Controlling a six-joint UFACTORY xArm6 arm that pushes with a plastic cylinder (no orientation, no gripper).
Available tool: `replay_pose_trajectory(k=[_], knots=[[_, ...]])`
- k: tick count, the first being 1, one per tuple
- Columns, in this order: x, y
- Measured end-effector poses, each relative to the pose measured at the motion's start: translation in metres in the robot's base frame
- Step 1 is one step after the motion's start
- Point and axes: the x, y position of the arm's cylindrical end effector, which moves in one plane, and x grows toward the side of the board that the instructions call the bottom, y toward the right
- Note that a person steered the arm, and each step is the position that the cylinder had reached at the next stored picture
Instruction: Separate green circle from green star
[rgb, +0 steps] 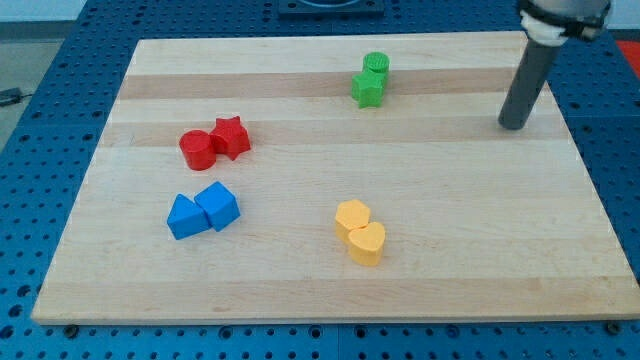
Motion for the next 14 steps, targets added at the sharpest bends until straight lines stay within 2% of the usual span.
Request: replay_pose_trajectory(k=[2, 9, 11, 13, 14], knots=[[-0.089, -0.003], [-0.08, -0.184], [-0.119, -0.193], [-0.119, -0.264], [-0.104, -0.288]])
